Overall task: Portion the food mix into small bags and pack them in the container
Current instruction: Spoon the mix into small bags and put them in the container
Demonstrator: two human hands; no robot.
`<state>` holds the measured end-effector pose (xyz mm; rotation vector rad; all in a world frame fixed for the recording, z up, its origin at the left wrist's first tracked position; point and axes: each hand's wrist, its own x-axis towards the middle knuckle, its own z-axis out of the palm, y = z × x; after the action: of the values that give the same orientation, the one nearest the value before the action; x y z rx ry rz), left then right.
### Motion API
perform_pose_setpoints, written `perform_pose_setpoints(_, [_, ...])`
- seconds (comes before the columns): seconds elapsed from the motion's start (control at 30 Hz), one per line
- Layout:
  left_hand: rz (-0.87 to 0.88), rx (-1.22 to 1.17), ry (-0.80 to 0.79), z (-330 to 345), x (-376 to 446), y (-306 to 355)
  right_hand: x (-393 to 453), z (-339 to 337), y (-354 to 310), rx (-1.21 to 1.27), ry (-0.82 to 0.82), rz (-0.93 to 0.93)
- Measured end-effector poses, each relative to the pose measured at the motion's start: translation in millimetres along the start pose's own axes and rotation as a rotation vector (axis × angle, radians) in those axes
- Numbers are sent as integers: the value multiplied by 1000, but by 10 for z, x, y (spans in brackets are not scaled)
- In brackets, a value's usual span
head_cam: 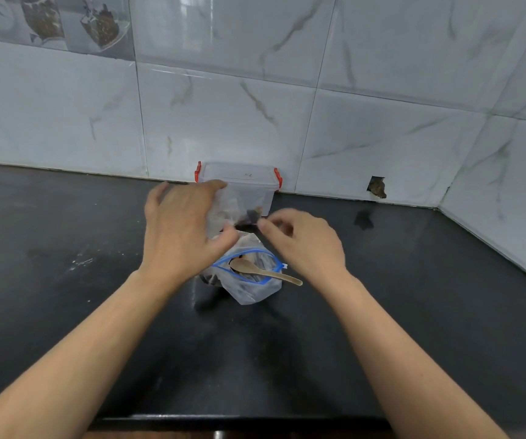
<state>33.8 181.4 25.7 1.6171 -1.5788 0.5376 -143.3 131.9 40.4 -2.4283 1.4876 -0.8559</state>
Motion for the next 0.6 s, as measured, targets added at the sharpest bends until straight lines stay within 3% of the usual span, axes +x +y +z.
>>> perform_pose_setpoints(0.1, [-139,-49,-21,-72,-71,8,-66,133,159,-373,-109,2])
perform_pose_setpoints(0.17, [-256,-162,-56,-76,-162,51,-89,234,216,-472,-167,21])
perform_pose_setpoints(0.37, [-531,-280,-251,146,-479,115,-135,367,186,-464,-196,28])
perform_pose_setpoints(0.6, [-762,-441,-312,290,-465,16,-171,298,-2,-384,-176,-204])
